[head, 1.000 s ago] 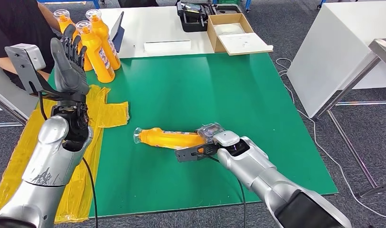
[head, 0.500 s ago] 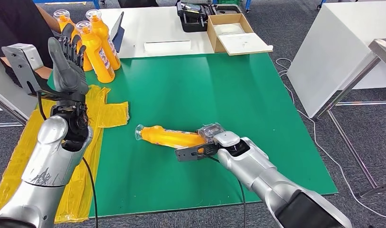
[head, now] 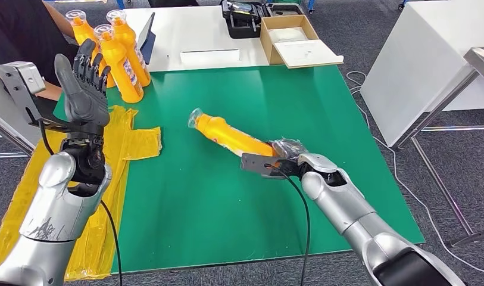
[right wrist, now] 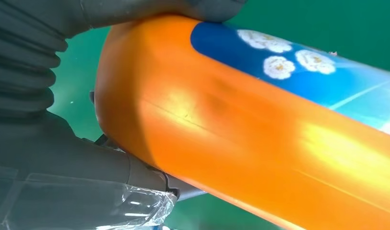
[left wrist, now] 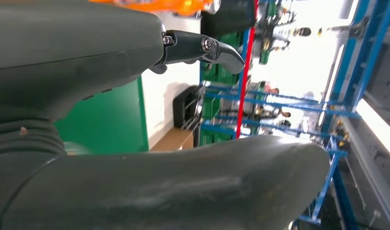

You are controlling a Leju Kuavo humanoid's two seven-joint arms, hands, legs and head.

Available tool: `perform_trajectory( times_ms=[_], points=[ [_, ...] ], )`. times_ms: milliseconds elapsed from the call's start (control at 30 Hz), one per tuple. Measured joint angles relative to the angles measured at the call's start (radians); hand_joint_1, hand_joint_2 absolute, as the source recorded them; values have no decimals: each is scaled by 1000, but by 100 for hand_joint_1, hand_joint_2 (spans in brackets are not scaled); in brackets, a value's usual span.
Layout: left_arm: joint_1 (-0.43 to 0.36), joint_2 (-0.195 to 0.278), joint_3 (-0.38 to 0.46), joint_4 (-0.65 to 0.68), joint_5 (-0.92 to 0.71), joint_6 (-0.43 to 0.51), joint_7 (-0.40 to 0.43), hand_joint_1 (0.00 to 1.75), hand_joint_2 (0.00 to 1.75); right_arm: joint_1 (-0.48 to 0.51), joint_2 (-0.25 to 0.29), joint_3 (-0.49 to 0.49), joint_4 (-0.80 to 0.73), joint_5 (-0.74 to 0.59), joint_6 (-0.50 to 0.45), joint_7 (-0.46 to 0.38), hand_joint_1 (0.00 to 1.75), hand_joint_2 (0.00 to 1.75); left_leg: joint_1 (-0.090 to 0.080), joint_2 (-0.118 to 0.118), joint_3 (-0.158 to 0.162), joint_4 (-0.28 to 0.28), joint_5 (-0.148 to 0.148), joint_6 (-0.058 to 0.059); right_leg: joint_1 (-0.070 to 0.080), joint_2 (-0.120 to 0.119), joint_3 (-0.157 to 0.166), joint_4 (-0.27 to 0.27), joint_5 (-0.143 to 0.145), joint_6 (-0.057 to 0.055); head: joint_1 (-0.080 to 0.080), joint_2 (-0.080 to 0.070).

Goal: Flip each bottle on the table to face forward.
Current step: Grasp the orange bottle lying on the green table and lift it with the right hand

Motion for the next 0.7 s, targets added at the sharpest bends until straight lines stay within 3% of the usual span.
perform_trajectory(
  times_ms=[267, 400, 533, 700],
  points=[
    [55, 5, -28, -80, 100, -73, 37, 0, 0, 19, -11, -127, -90, -221, -54, -55, 175, 175, 0, -1, -1, 0, 0, 0, 0, 0, -5, 0, 0, 0, 0, 0],
    [75, 4, -54, -110, 117, -83, 41, 0, 0, 30, -11, -159, -114, -251, -66, -65, 175, 175, 0, -1, -2, 0, 0, 0, 0, 0, -5, 0, 0, 0, 0, 0],
    [82, -3, -83, -129, 156, -113, 62, 0, 175, 48, -6, -175, -136, -293, -97, -97, 175, 175, 0, -2, -2, 0, 0, 0, 0, 0, -5, 0, 0, 0, 0, 0],
    [91, -52, -187, -147, 173, -97, 84, 0, 175, 72, 19, -177, -196, -286, -209, -147, 175, 175, 0, -1, -3, 0, 0, 0, 0, 0, -6, 0, 0, 0, 0, 0]
  ],
)
